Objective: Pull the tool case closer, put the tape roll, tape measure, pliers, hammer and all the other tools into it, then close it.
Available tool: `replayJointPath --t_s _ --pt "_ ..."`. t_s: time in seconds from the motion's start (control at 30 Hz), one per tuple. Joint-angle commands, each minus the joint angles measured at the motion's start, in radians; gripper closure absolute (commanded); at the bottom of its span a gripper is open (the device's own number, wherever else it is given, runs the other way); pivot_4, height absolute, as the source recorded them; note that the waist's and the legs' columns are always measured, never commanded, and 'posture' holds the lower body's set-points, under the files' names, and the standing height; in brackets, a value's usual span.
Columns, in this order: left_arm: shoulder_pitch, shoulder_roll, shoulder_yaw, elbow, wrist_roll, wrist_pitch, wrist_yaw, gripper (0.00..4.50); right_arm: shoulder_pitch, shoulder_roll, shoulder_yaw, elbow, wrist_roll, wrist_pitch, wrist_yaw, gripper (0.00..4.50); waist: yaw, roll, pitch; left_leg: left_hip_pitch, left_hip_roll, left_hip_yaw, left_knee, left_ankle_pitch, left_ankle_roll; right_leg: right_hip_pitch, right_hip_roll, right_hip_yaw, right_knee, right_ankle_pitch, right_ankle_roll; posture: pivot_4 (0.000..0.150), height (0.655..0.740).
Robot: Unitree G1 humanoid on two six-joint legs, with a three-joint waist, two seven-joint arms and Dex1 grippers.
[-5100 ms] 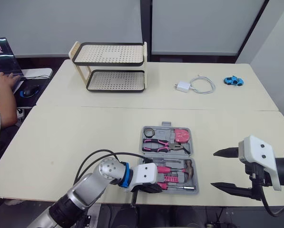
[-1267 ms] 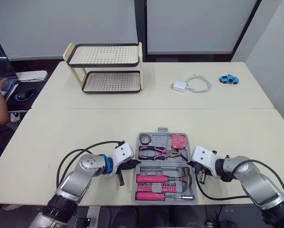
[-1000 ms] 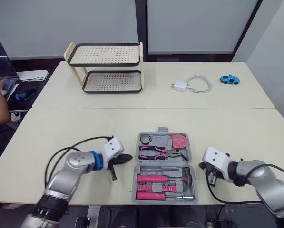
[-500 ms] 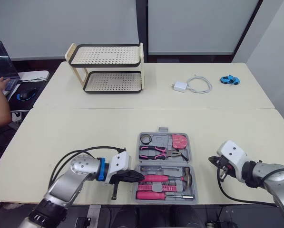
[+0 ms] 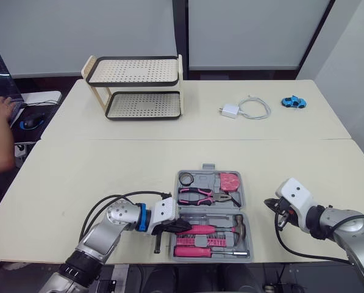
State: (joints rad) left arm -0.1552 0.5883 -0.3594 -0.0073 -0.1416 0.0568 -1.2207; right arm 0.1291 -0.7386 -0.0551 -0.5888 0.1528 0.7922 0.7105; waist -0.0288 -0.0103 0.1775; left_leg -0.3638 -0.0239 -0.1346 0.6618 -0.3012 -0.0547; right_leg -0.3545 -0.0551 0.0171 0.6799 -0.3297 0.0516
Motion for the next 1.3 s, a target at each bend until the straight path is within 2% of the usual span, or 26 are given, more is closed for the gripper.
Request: replayJointPath --t_s 0.03,0.57,0.83,0.97,1.07,1.17,1.3 --pt "0.028 0.027 -0.018 -0.077 -0.005 -0.015 -0.027 4.5 -0.002 -0.007 -0.008 -0.027 0.015 -0.015 -0.005 4.49 -0.001 0.0 0.0 0.0 0.0 0.0 0.0 0.0 0.0 0.0 0.0 0.0 0.0 0.0 0.0 0.15 0.74" --pt "0.009 -0.009 -0.124 -0.035 0.135 -0.042 0.038 4.5 -0.02 -0.02 0.017 -0.036 0.03 -0.006 -0.018 4.49 0.0 0.001 0.0 0.0 -0.001 0.0 0.0 0.0 0.0 0.0 0.0 0.0 0.0 0.0 0.0 0.15 0.74" --pt "0.007 -0.007 -0.135 -0.005 0.159 -0.039 0.054 4.5 -0.024 -0.021 0.012 -0.033 0.036 -0.007 -0.021 4.49 0.001 0.002 -0.001 0.001 -0.001 0.0 0.0 0.0 0.0 0.001 0.0 0.0 0.0 0.0 0.0 0.15 0.74" --pt "0.006 -0.004 -0.143 -0.009 0.165 -0.029 0.054 4.5 -0.055 0.03 -0.021 -0.025 0.097 0.053 -0.033 4.49 0.001 0.003 -0.002 0.001 -0.001 0.0 0.0 0.0 0.0 0.001 0.0 0.0 0.0 0.0 0.0 0.15 0.74" --pt "0.005 0.0 -0.148 -0.013 0.168 -0.02 0.054 4.5 -0.109 0.1 -0.099 -0.008 0.228 0.184 -0.033 4.49 0.001 0.004 -0.003 0.001 0.0 0.0 0.0 0.0 0.0 0.002 0.0 0.0 0.0 0.0 0.0 0.15 0.74" --pt "0.007 0.006 -0.152 -0.019 0.168 -0.013 0.053 4.5 -0.186 0.15 -0.177 0.033 0.342 0.317 -0.038 3.61 0.001 0.004 -0.003 0.001 0.0 0.0 0.0 0.0 0.0 0.002 0.0 0.0 0.0 0.0 0.0 0.15 0.74" --pt "0.003 0.01 -0.156 -0.022 0.166 -0.002 0.052 4.5 -0.277 0.149 -0.178 0.124 0.379 0.418 -0.063 2.24 0.001 0.006 -0.004 0.001 -0.001 0.0 0.0 0.0 0.0 0.002 0.0 0.0 0.0 0.0 0.0 0.15 0.74"
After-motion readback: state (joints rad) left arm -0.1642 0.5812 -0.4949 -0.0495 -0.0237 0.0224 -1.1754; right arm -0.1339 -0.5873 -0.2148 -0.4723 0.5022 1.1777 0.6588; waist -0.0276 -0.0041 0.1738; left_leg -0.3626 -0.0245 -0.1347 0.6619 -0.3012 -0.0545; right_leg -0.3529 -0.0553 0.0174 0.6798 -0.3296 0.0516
